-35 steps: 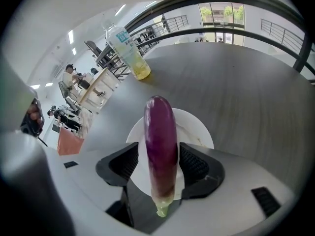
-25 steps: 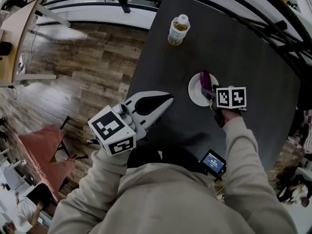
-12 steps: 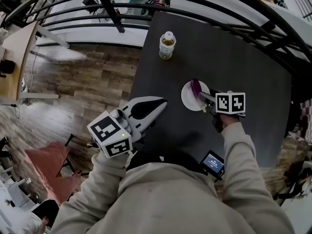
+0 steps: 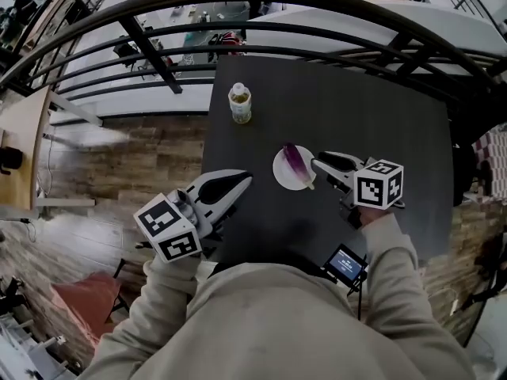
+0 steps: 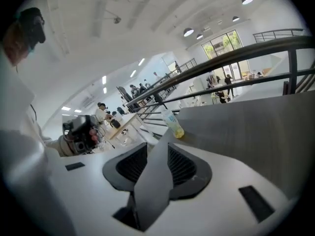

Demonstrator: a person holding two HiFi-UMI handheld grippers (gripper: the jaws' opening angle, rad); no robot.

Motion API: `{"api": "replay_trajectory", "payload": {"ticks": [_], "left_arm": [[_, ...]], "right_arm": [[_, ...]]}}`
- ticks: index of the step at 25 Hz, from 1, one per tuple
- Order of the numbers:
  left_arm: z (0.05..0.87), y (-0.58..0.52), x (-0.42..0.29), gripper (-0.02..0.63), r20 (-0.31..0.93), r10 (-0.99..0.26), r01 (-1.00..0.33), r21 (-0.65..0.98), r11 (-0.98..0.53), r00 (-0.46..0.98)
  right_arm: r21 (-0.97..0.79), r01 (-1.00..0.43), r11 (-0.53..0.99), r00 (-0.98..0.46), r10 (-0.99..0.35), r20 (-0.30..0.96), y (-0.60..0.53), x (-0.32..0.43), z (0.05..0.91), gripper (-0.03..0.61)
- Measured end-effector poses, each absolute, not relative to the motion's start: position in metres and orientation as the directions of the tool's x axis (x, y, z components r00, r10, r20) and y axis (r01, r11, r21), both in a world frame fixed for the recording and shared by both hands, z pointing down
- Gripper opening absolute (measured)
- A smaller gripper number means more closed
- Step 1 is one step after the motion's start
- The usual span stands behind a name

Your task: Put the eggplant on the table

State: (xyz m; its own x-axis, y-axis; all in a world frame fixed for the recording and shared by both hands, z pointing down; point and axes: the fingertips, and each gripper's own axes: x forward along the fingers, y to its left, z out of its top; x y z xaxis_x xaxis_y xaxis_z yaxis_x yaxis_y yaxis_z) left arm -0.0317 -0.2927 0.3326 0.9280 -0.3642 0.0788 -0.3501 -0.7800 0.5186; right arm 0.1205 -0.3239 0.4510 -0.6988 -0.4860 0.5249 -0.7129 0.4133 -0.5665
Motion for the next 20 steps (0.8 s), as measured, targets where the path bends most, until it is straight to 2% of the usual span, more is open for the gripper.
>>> {"api": "replay_trajectory", "payload": {"ticks": [3,7,12,16,20], "left_arm": [[0.317,-0.293,-0.023,0.006,0.052,-0.325,-0.306,0.498,-0.812,0.944],[0.291,-0.294,-0.009,0.006,0.027,-0.262,-0.246,0.448,-0.860,0.965],[0.255,-0.286,0.012,0.006,0.003,-0.199,-0.185,0.373,-0.909,0.980],[0.220,-0.279,0.020,0.006,-0.046,-0.159,-0.137,0.308,-0.941,0.986],[0.205,-0.276,0.027,0.006,-0.075,-0.140,-0.112,0.297,-0.948,0.987]], "right_arm": [[-0.576,-0.676,0.459,-0.730,-0.526,0.436,-0.313,0.119,0.407,0.078],[-0.562,-0.649,0.513,-0.747,-0.572,0.340,-0.302,0.121,0.352,0.023],[-0.489,-0.666,0.563,-0.724,-0.647,0.241,-0.290,0.127,0.294,0.015],[-0.362,-0.718,0.595,-0.685,-0.697,0.212,-0.284,0.126,0.253,0.014],[-0.323,-0.721,0.613,-0.681,-0.713,0.168,-0.279,0.120,0.221,0.014]]}}
